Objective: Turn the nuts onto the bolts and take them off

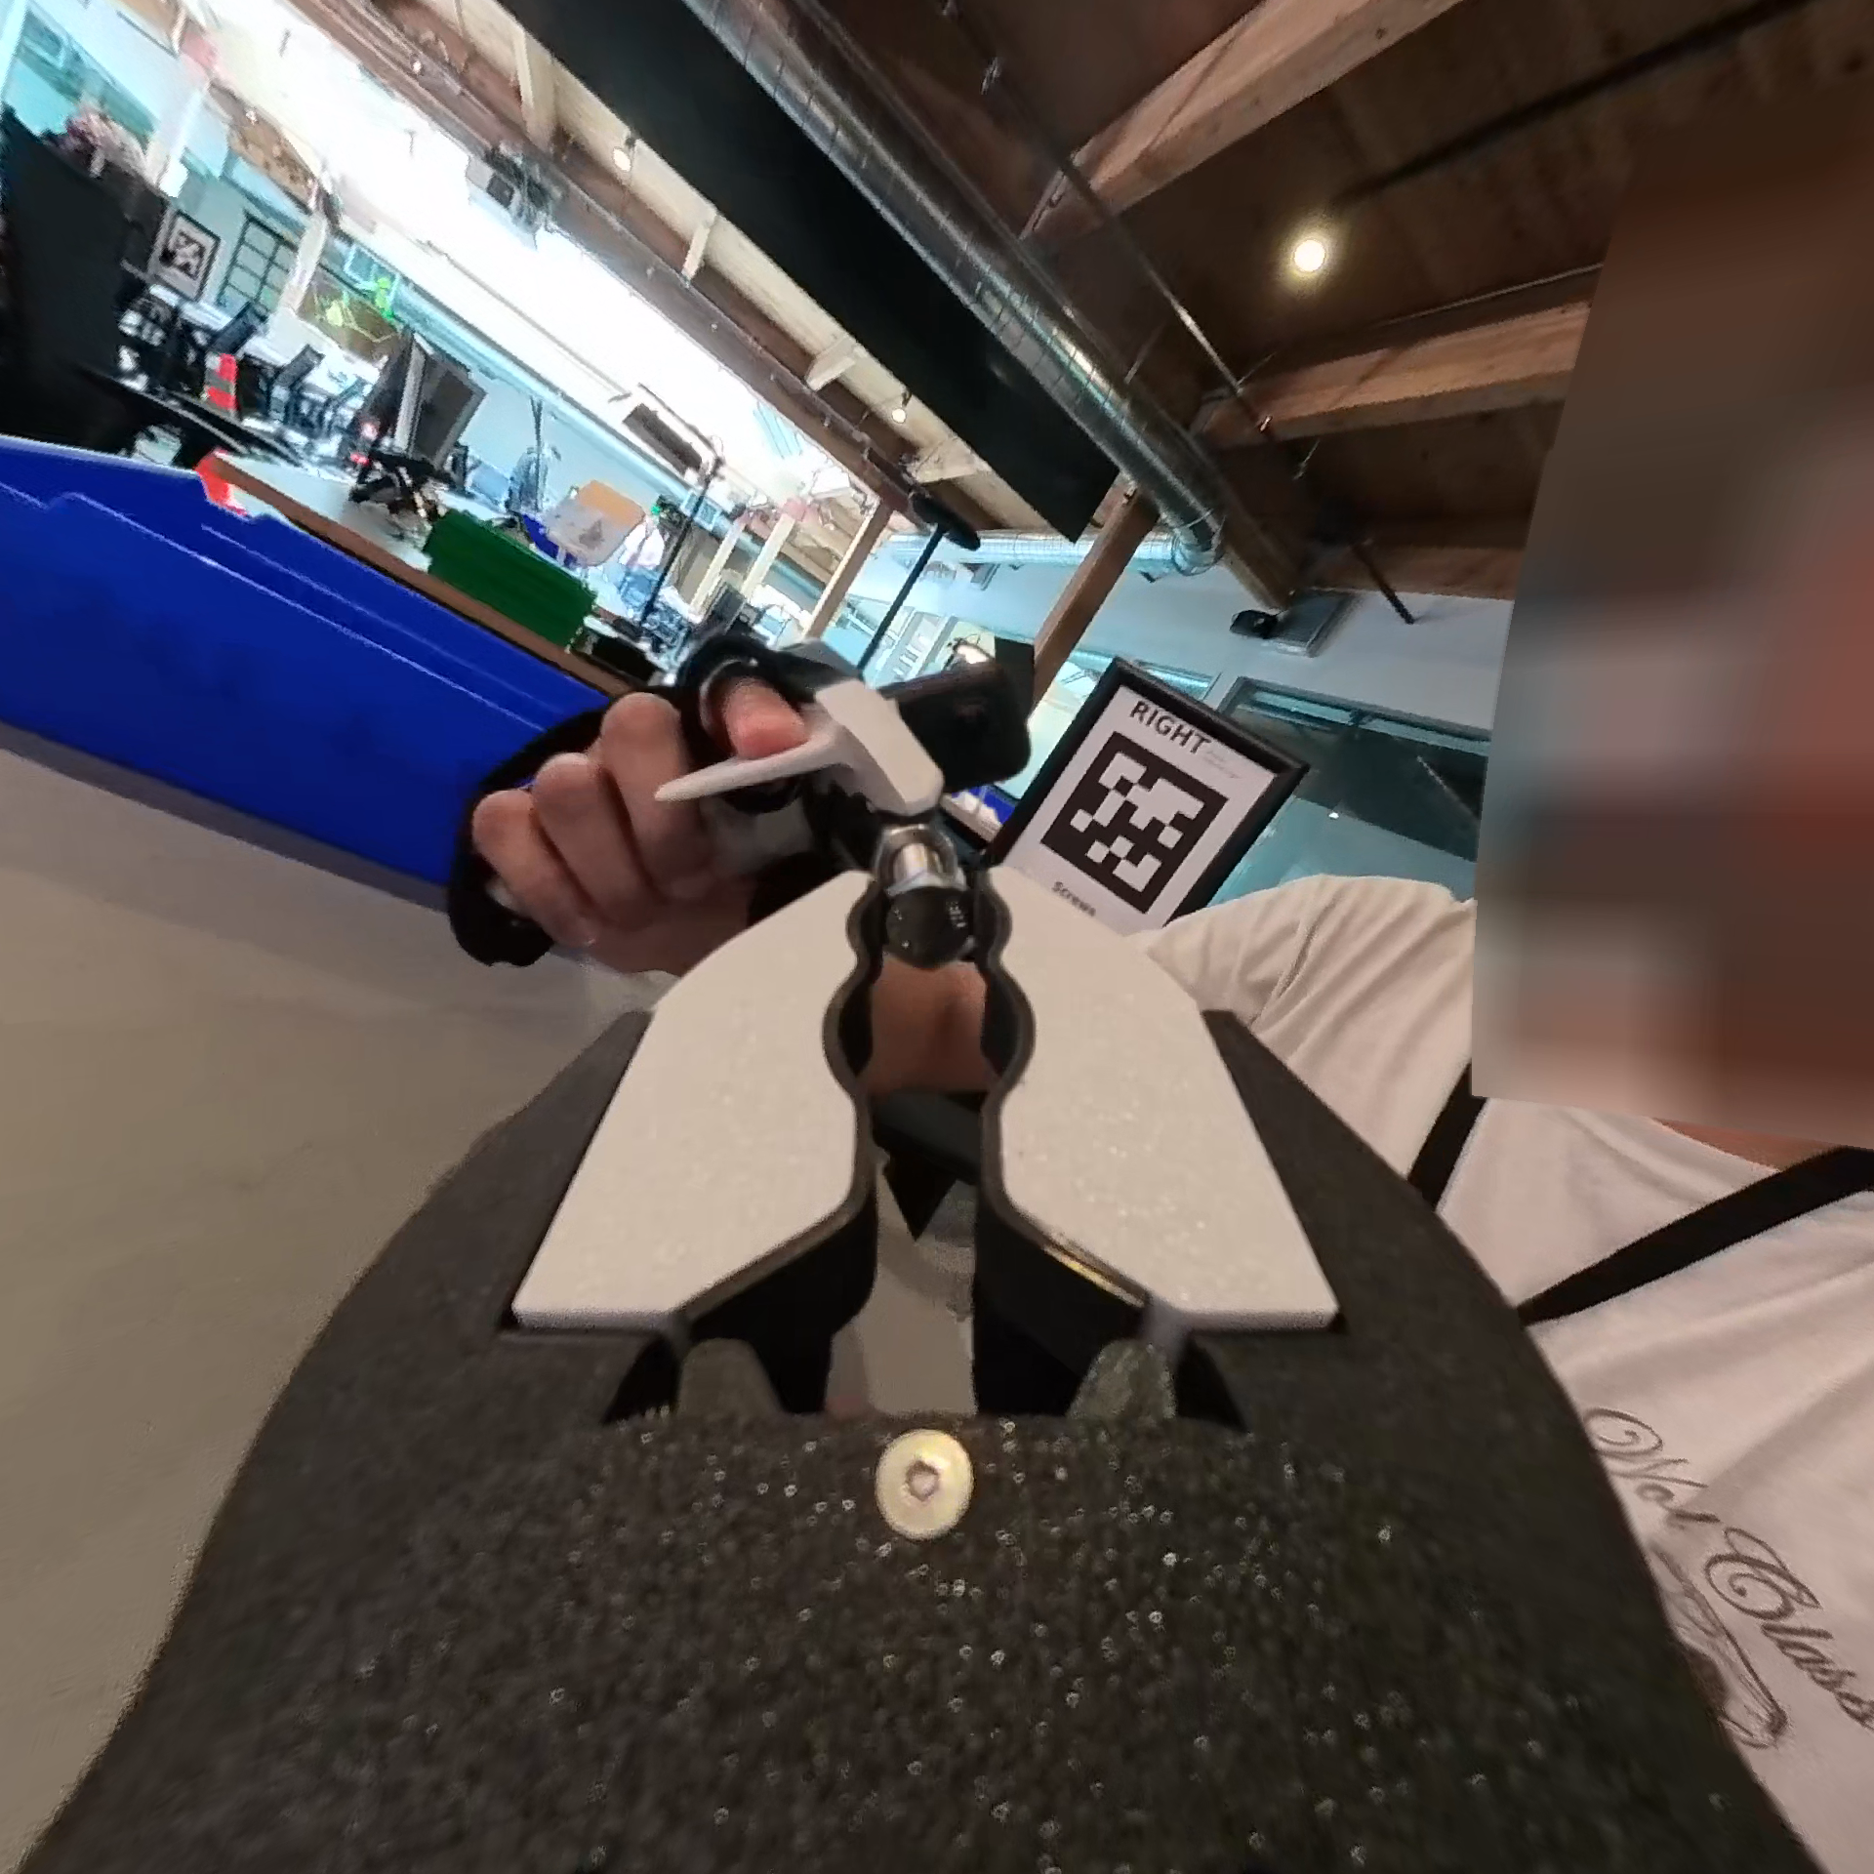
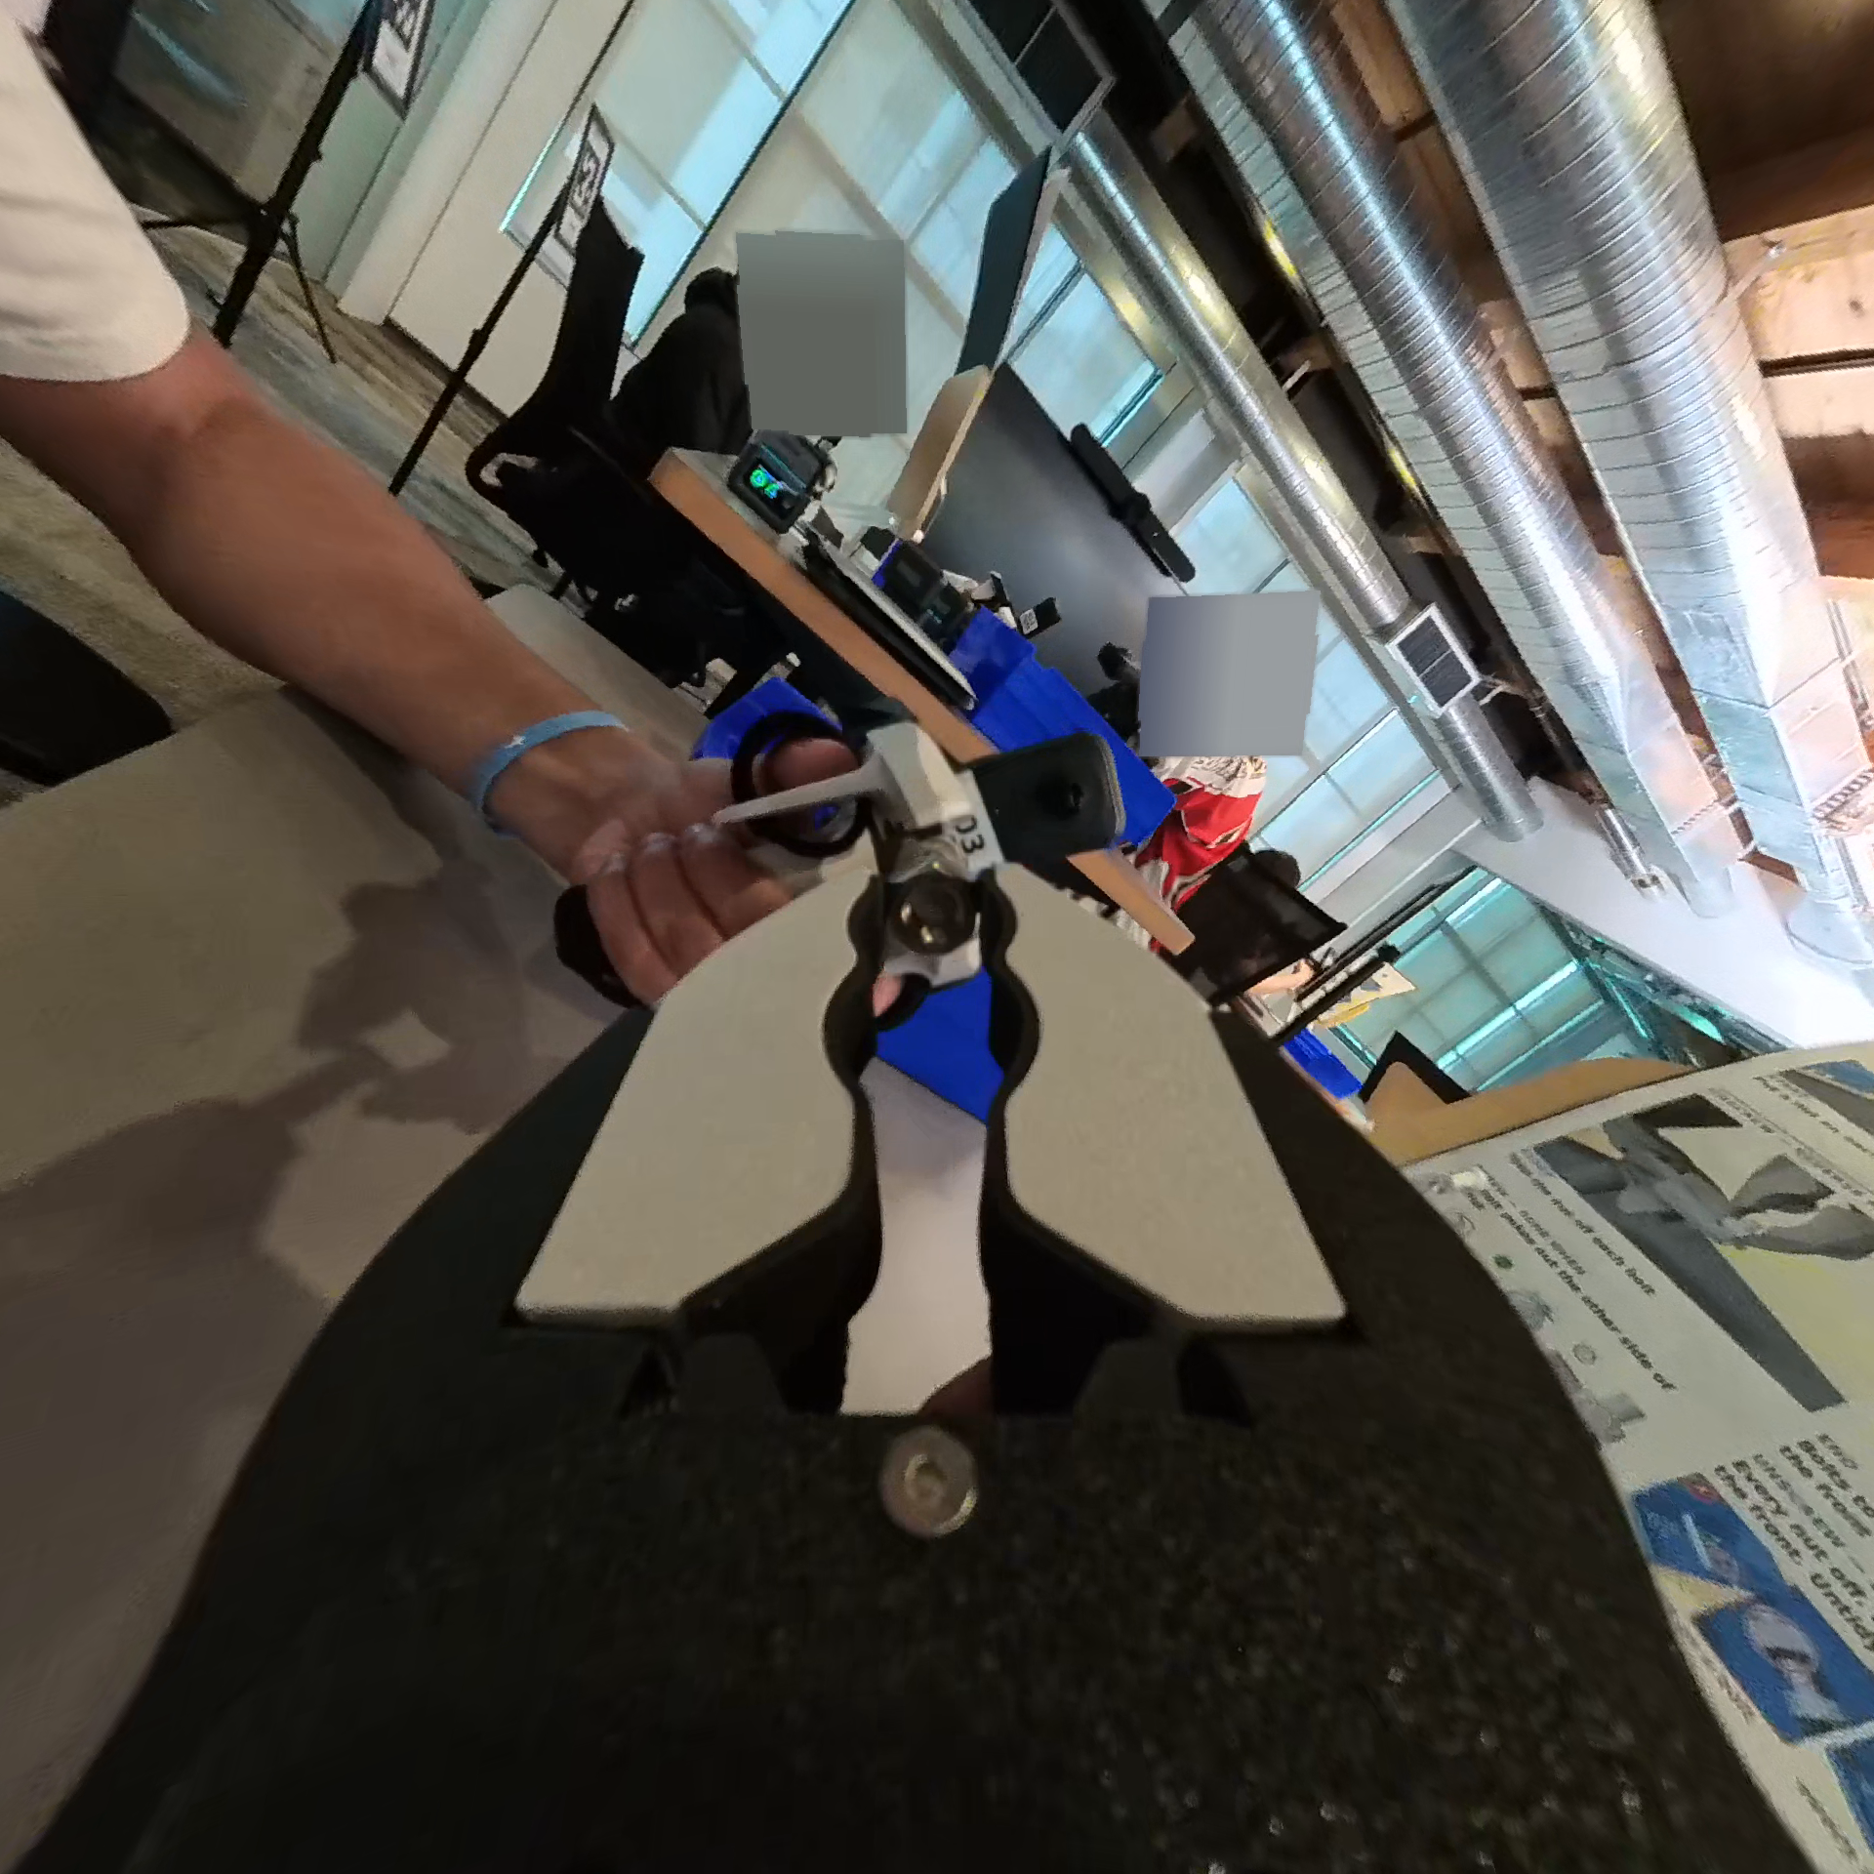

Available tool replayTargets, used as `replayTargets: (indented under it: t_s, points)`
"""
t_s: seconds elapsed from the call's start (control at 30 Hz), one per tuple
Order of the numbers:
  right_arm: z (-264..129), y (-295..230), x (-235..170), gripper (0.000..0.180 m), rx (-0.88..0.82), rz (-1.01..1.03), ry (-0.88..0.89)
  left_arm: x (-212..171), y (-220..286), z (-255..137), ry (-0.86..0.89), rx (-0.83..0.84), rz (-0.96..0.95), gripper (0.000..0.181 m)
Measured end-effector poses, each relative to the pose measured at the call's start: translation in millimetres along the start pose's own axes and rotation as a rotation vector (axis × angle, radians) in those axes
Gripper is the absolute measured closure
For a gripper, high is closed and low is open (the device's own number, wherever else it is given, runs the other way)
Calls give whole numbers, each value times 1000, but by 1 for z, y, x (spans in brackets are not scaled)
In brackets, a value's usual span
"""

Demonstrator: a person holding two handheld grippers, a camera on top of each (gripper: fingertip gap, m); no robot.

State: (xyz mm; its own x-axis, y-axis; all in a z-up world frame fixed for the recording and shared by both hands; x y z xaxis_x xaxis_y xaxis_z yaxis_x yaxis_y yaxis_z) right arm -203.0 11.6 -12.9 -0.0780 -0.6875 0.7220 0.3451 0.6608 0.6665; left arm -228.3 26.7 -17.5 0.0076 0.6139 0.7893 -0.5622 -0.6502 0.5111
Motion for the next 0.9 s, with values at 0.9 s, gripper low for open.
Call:
replayTargets:
  t_s: [0.9]
  points:
    - [-5, 2, -22, 163, 154, 1330, 70, -3, -1, 5, -180, 372, 723, 164]
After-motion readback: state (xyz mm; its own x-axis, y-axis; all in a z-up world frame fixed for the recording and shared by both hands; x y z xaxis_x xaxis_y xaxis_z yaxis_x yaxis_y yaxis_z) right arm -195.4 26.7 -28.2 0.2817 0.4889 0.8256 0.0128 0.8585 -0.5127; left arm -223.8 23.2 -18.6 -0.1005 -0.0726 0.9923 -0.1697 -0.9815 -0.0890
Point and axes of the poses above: each gripper's, where its closed fingertips meet, z out along the fingers, x out of its top, y = z × x across the jaws, the point moved 1 cm from there along -z, back along the fingers, and after that the axes turned 4 degrees about -x, right-handed, at the moved point
